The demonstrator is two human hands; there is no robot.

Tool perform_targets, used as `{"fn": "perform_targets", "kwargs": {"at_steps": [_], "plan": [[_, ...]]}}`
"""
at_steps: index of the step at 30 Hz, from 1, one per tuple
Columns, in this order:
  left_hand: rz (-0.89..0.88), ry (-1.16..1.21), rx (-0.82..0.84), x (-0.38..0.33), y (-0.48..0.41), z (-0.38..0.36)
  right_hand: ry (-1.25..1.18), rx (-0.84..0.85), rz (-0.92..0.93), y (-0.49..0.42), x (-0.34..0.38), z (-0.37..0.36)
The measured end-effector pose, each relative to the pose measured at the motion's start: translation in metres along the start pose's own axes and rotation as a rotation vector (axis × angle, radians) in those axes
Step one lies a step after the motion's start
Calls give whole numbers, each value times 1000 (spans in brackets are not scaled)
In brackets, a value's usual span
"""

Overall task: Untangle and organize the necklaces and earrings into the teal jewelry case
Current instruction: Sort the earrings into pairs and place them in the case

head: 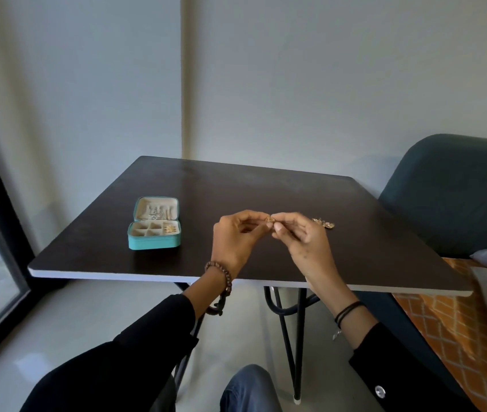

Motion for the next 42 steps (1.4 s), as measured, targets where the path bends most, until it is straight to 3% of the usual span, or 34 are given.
{"fn": "perform_targets", "kwargs": {"at_steps": [14,23,26,32,42], "plan": [[-155,-120,-166,-2,15,107,26,263,76,-5,35,-94],[-183,-292,-265,14,18,162,332,361,499,-18,58,-153],[-168,-341,-266,23,17,175,395,422,567,-23,54,-171],[-36,-605,-218,49,13,194,450,411,441,-39,27,-191],[79,-530,-149,79,26,200,488,504,337,-35,-6,-189]]}}
Point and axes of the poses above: each hand's wrist, its own y-axis away from the middle knuckle, its own z-axis out of the back of the hand, x = y × z, the point moved 5 cm from there along -y, towards the middle knuckle, and after that the axes turned 5 degrees about -y, right-handed, at the moved point
